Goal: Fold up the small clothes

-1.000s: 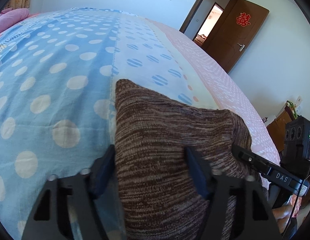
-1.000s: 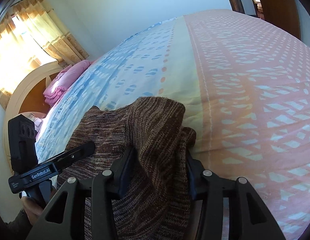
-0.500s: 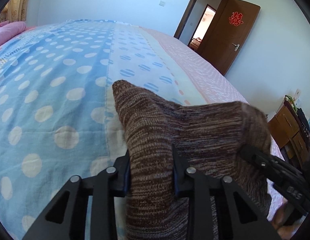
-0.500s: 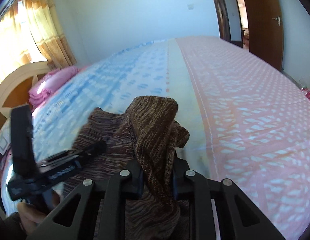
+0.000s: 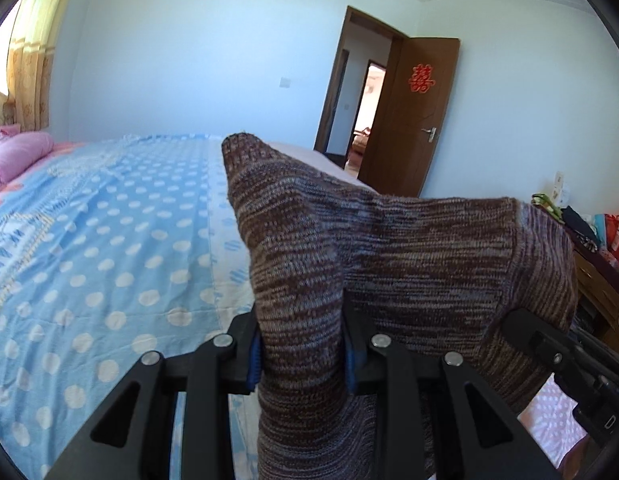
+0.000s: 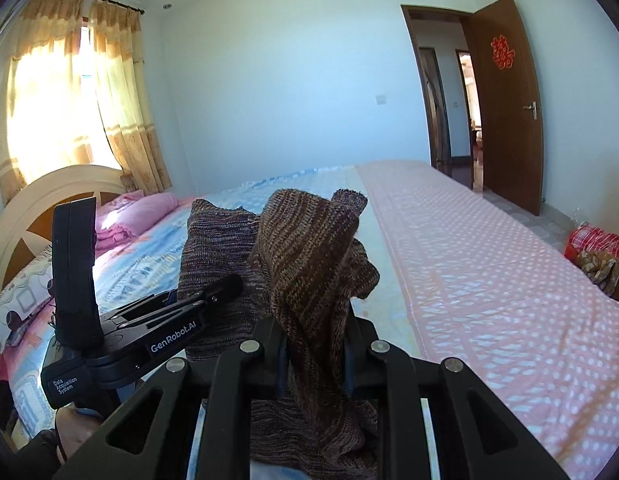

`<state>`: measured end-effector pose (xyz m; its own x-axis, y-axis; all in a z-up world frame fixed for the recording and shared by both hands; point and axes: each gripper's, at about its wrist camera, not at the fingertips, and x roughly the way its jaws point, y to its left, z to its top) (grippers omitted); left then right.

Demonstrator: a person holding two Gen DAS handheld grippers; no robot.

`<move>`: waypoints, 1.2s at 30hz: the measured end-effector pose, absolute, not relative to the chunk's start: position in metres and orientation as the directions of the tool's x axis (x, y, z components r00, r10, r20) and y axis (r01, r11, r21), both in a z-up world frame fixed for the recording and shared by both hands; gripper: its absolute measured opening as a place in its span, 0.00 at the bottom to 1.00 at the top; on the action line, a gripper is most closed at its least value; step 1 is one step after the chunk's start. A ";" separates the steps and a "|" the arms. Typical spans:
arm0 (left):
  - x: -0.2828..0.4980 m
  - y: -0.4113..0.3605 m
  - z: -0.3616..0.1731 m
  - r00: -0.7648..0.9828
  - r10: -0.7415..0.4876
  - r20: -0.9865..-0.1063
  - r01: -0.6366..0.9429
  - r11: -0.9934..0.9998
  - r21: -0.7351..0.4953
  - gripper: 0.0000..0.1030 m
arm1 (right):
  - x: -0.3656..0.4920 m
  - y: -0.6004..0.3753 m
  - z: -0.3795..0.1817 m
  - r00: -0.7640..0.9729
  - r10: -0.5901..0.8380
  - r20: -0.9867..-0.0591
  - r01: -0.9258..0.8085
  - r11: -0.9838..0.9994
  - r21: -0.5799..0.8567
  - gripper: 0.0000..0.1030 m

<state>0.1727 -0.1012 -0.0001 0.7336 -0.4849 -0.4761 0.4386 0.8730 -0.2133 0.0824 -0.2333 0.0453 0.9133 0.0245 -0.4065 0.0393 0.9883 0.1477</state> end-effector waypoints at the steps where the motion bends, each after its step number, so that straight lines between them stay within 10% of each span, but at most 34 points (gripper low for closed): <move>1: 0.165 -0.100 0.004 0.732 -0.494 -0.470 0.447 0.868 -0.217 0.30 | 0.072 -0.232 0.050 0.917 0.024 -0.397 0.040 0.988 0.152 0.20; 36: 0.116 -0.230 -0.020 0.602 -0.565 -0.564 0.618 0.777 -0.119 0.31 | 0.004 -0.344 0.016 0.859 -0.202 -0.470 0.304 0.940 0.153 0.20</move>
<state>0.1162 -0.2303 -0.0204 0.6019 -0.5648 -0.5645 0.6175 0.7774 -0.1194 0.0042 -0.3442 0.0163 0.8594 -0.2016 -0.4699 0.3044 0.9401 0.1534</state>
